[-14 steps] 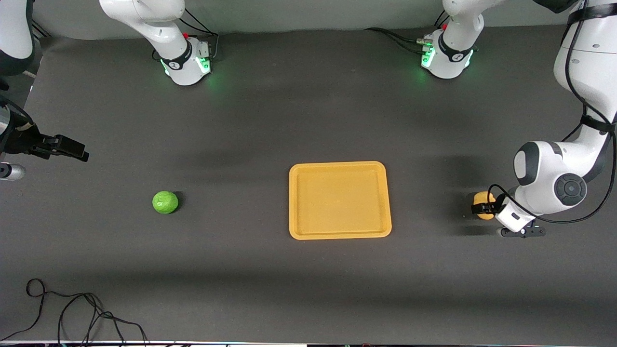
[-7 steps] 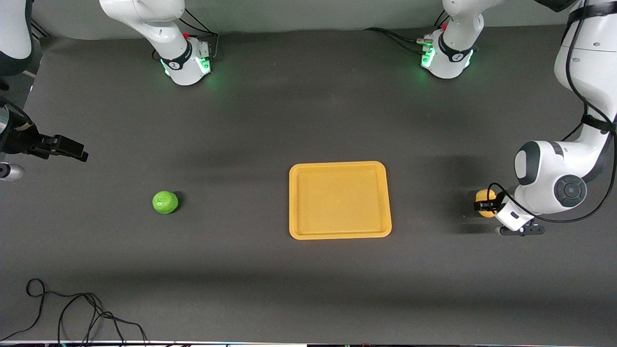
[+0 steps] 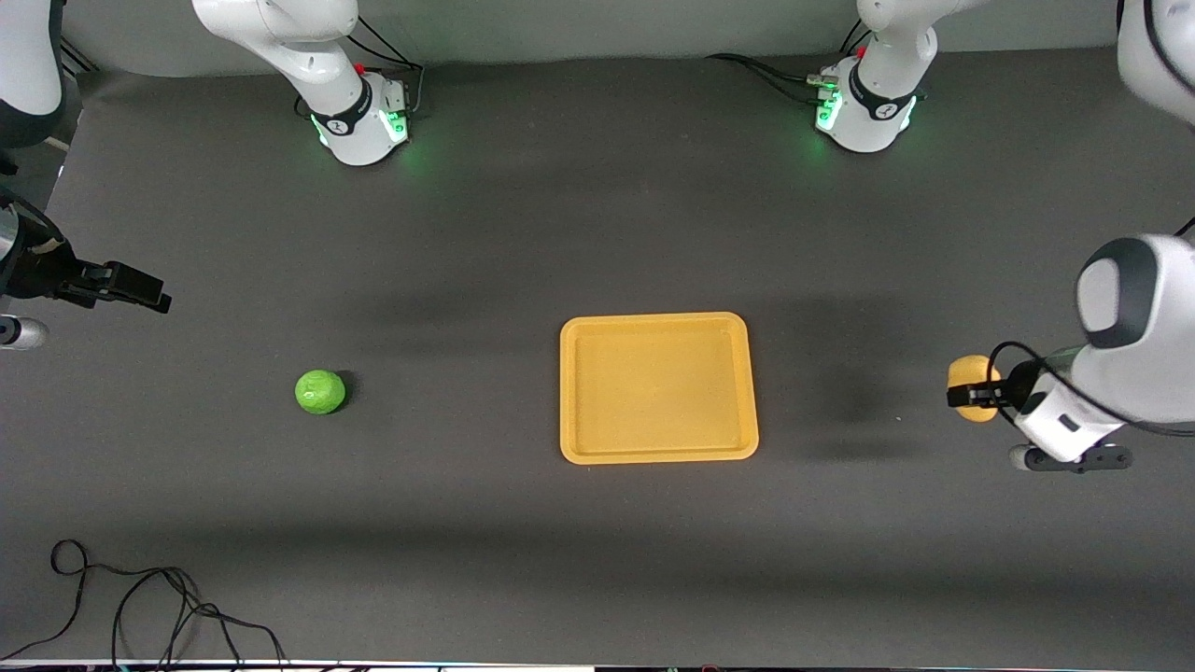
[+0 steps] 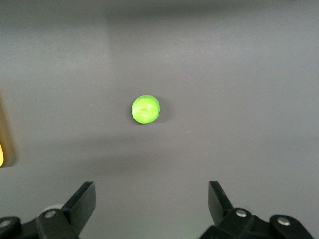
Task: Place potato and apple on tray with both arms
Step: 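Lift the potato with the left gripper and carry it over the tray, then lower the potato onto the tray and open the left gripper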
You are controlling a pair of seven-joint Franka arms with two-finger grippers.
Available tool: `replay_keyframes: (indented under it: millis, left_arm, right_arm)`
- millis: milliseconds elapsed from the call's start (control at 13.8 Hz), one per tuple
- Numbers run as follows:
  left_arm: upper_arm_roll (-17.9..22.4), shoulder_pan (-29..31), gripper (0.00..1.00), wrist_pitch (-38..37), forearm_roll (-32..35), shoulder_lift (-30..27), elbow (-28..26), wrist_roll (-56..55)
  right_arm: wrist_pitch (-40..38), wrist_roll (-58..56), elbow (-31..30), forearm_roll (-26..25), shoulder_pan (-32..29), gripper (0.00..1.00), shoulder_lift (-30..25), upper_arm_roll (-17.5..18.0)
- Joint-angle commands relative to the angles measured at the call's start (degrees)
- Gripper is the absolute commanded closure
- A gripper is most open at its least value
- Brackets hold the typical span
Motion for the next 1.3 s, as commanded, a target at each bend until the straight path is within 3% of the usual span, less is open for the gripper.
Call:
replay_keyframes:
  millis: [0,145,435,942,1232]
  left_arm:
    - [-4.8,-0.7,0.74,-5.4,-0.5,1.2,7.0,-3.2]
    - [-7.9,-2.1,0.74,-4.8,-0.6,2.0,6.7,-12.0]
    - [-7.8,-11.3,0.73,2.3,0.3,5.9,5.1,-24.6]
    - [-7.1,-17.4,0.73,26.4,6.4,12.5,-9.0,-36.3]
    - [-4.0,-21.3,0.73,32.2,9.7,14.3,-12.6,-38.0]
  right_arm:
    - [-0.8,-0.6,0.2,-0.3,0.3,0.0,0.0,-0.3]
    - [-0.8,-0.6,0.2,-0.3,0.3,0.0,-0.1,-0.3]
    - [-0.6,-1.0,0.2,-0.3,0.3,0.0,-0.1,-0.1]
    - [1.0,-1.7,-0.2,-0.2,2.3,0.0,0.2,0.1]
    - [1.7,-1.7,-0.2,-0.2,3.7,0.0,0.2,0.1]
